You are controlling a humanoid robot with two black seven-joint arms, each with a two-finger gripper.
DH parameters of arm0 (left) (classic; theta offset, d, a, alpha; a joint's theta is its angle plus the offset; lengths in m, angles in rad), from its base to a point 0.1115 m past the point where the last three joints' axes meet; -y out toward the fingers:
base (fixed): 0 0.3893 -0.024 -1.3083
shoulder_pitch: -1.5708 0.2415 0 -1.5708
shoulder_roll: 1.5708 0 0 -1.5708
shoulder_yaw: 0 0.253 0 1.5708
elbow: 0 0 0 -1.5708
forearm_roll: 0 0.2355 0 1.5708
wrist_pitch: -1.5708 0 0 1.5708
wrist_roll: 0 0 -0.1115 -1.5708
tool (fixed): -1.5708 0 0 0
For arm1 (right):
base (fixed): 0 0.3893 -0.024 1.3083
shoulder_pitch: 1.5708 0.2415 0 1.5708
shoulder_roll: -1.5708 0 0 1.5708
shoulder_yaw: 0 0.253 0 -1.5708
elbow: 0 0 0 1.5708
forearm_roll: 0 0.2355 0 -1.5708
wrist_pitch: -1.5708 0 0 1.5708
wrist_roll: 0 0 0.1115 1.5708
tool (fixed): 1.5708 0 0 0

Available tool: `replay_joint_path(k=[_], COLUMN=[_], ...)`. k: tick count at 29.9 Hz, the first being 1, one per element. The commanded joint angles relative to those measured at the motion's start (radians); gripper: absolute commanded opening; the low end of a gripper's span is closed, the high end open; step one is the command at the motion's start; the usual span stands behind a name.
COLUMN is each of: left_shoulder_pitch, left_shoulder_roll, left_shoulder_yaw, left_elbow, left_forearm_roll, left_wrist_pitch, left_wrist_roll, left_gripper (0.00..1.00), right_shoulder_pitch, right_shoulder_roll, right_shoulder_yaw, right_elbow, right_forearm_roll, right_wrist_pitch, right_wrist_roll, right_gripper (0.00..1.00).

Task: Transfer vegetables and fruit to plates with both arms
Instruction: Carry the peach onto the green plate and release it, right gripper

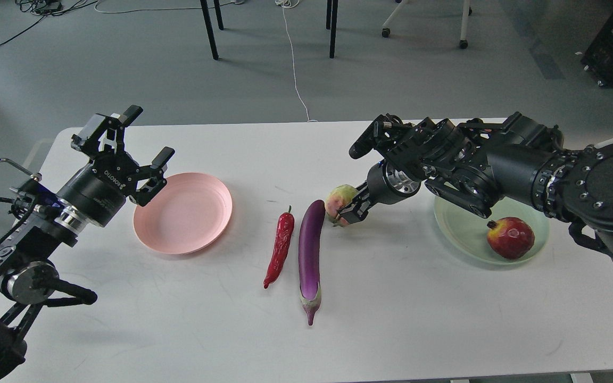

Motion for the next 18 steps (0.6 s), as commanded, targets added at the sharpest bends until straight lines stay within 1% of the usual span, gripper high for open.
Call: replay_joint_path(k=[1, 3, 7, 10, 13, 15, 18], left_shoulder_pitch=[-0.001, -0.002, -0.002, 0.0, 0.0, 0.0, 0.0], left_shoulder_roll=[0.001, -0.001, 0.001, 0.001, 0.001, -0.001, -0.006], left_shoulder_yaw=[0.0, 0.0, -0.002, 0.0, 0.0, 0.001, 0.003], left_elbow=[-0.001, -0.001, -0.001, -0.001, -0.001, -0.001, -0.001], left_forearm_roll=[0.0, 0.0, 0.0, 0.0, 0.0, -0.001, 0.0], left_wrist_pitch=[0.0, 0.0, 0.0, 0.0, 0.0, 0.0, 0.0], left_wrist_roll=[0.0, 0.0, 0.0, 0.0, 0.0, -0.002, 0.0], left_gripper=[0.99, 0.99, 0.99, 0.99, 0.99, 0.99, 0.99], right_shoulder_pitch=[0.02, 0.049, 0.132, 0.155, 0.147, 0.13, 0.069], right_shoulder_roll=[0.0, -0.014, -0.202, -0.346, -0.469, -0.537, -0.597], right_shoulder_yaw=[-0.001, -0.001, 0.003, 0.002, 0.003, 0.002, 0.0], right_elbow=[0.023, 0.07, 0.222, 0.284, 0.296, 0.293, 0.282], right_forearm_roll=[0.006, 0.003, -0.002, -0.01, -0.046, -0.071, -0.076], right_wrist_pitch=[-0.001, -0.001, -0.002, -0.007, -0.027, -0.076, -0.131], right_wrist_roll=[0.0, 0.0, 0.0, 0.0, 0.0, 0.0, 0.0], right_gripper=[0.37, 0.37, 0.37, 0.38, 0.38, 0.38, 0.39])
